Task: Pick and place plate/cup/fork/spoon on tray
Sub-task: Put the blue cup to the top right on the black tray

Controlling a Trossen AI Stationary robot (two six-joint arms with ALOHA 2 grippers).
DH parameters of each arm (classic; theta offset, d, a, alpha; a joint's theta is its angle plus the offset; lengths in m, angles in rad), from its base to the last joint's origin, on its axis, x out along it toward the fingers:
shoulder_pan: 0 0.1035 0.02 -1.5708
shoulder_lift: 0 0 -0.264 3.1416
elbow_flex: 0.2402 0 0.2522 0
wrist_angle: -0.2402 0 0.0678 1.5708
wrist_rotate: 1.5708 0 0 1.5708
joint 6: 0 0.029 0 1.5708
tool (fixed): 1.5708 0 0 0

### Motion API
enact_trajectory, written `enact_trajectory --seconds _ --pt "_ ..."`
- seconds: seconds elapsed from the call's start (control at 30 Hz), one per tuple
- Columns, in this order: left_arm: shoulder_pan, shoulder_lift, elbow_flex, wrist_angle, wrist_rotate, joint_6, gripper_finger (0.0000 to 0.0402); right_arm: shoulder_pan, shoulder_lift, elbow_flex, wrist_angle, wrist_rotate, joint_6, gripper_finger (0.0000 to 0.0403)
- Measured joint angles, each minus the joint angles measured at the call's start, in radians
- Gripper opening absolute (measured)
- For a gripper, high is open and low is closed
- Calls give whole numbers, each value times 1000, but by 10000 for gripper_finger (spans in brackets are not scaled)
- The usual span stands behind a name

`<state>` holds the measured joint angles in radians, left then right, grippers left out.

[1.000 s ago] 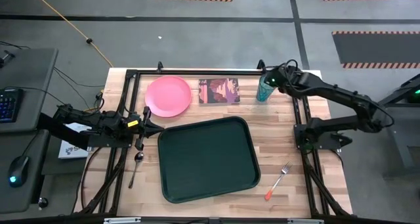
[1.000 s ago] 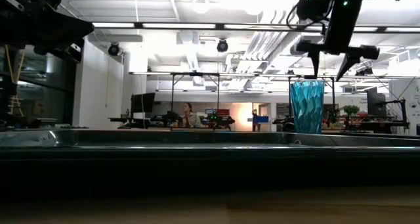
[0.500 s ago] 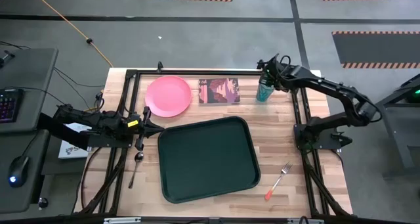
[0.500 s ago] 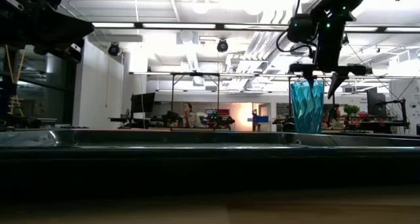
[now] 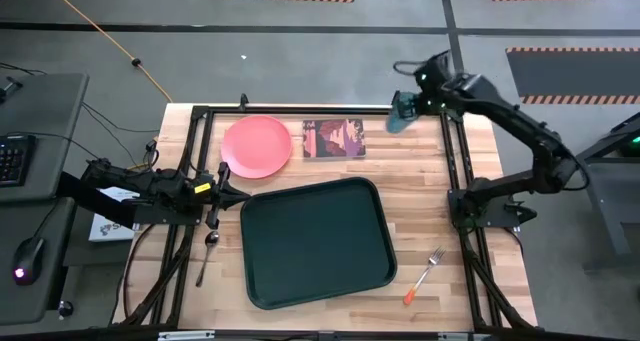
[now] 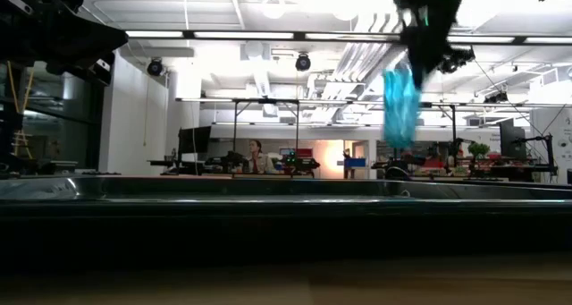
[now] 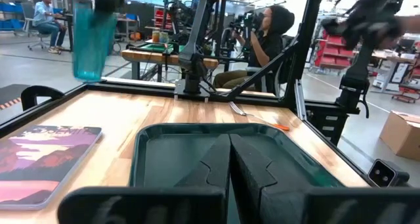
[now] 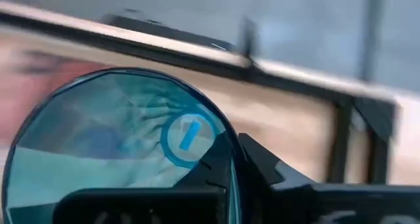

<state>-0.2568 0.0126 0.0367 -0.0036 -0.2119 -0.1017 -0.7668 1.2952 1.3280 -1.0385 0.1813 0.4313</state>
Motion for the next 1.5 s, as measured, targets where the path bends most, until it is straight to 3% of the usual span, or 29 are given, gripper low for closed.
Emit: enact_trajectory --seconds 0.13,0.23,0.3,0.4,0.5,0.77,1.03,1.3,1.5 --pt "0 0 0 0 0 0 0 117 -3 159 -134 -221 -118 3" --pt "0 0 0 0 0 0 0 291 -2 183 -193 -286 -158 3" --pt "0 0 0 0 0 0 0 434 -2 161 -195 -278 -155 2" --pt "0 0 0 0 0 0 0 624 9 107 -147 -180 -109 2" --pt "0 0 0 0 0 0 0 727 21 27 -73 -74 -65 1" --pt "0 0 0 0 0 0 0 739 83 -132 123 -16 19 1" --pt "0 0 0 0 0 0 0 730 212 -135 129 6 51 0" --pt "0 0 0 0 0 0 0 714 218 -135 153 -35 71 2" --pt "0 0 0 0 0 0 0 714 217 -135 155 -52 93 35"
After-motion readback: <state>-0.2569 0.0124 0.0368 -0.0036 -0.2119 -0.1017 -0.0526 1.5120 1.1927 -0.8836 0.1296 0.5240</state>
